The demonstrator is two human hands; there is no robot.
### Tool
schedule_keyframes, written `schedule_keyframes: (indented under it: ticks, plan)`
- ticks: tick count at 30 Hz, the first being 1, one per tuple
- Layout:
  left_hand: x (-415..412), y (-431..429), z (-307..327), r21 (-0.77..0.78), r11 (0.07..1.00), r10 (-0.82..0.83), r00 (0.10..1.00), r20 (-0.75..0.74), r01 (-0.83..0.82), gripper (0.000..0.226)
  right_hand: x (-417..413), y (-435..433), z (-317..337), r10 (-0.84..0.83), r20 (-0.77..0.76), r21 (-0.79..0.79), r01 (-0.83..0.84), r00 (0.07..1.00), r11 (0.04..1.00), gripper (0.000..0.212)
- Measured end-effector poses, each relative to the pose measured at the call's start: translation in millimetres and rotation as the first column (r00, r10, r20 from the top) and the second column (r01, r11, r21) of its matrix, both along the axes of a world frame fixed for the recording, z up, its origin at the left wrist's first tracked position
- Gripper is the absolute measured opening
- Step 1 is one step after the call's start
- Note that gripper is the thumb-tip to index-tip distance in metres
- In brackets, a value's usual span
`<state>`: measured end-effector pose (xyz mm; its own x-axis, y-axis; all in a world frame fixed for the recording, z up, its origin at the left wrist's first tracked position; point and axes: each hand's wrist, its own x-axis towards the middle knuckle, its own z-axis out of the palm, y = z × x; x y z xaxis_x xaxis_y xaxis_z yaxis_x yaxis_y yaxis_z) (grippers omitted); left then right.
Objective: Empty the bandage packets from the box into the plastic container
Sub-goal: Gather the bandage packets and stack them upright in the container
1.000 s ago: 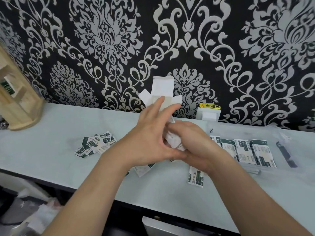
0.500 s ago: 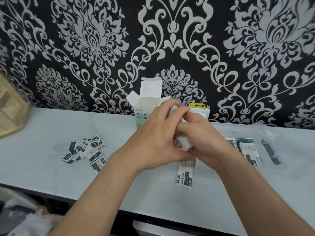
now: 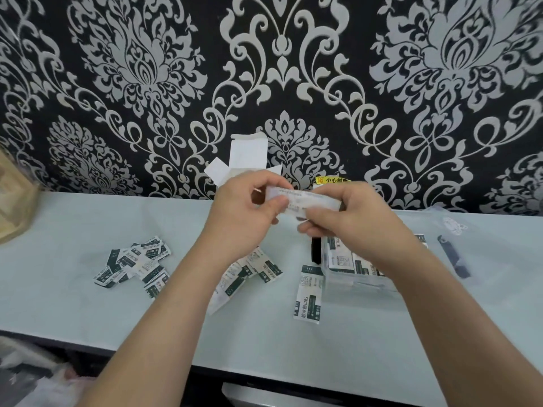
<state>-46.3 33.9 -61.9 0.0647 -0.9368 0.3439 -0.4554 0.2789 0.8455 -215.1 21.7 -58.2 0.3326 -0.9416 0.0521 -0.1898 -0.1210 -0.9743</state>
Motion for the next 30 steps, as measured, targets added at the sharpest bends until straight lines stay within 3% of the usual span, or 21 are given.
schedule_keyframes:
  ticks: [2, 5, 11, 14, 16, 17, 20, 22, 26, 30]
  plan:
    - [-10, -2, -3, -0.022, 0.998, 0.054, 0.989, -0.137, -0.058, 0.015, 3, 1, -2, -0.201, -0.252, -0.35, 0.105, 0.947, 0.931, 0.02]
    - [-29, -1, -4, 0.084, 0.996, 0.023, 0.912, -0.409, 0.013, 0.013, 16, 8, -8, -0.327, -0.326, -0.647, 0.043, 0.887, 0.761, 0.029]
    - [-31, -9, 2, 0.116, 0.993, 0.09, 0.743, -0.663, -0.016, 0.027, 29, 17, -18, -0.27, -0.118, -0.722, 0.104, 0.956, 0.684, 0.044]
    - [-35, -12, 2, 0.133, 0.99, 0.132, 0.719, -0.683, -0.055, 0.03, 30, 20, -19, -0.28, -0.065, -0.745, 0.141, 0.958, 0.652, 0.034]
    - [-37, -13, 2, 0.119, 0.983, 0.181, 0.745, -0.641, -0.136, 0.029, 29, 22, -18, -0.267, -0.012, -0.685, 0.187, 0.964, 0.704, 0.016]
    - [-38, -15, 1, 0.092, 0.978, 0.203, 0.773, -0.601, -0.185, 0.028, 28, 23, -15, -0.239, 0.034, -0.597, 0.212, 0.97, 0.774, 0.013]
    - [-36, -18, -2, -0.117, 0.943, 0.263, 0.911, -0.318, -0.313, 0.026, 19, 21, 0, -0.102, 0.21, -0.103, 0.125, 0.972, 0.987, 0.019]
    - [-37, -18, -1, -0.22, 0.943, 0.229, 0.966, -0.118, -0.251, 0.028, 6, 14, 4, 0.009, 0.255, 0.136, -0.045, 0.967, 0.99, 0.026]
    - [-43, -16, 1, -0.235, 0.969, 0.076, 0.997, 0.0, -0.074, 0.028, -18, 6, -2, 0.229, 0.203, 0.213, -0.271, 0.952, 0.939, 0.042]
    - [-58, -14, -4, -0.245, 0.968, 0.049, 0.999, -0.001, -0.048, 0.029, -26, 3, -4, 0.275, 0.246, 0.203, -0.327, 0.929, 0.923, 0.04]
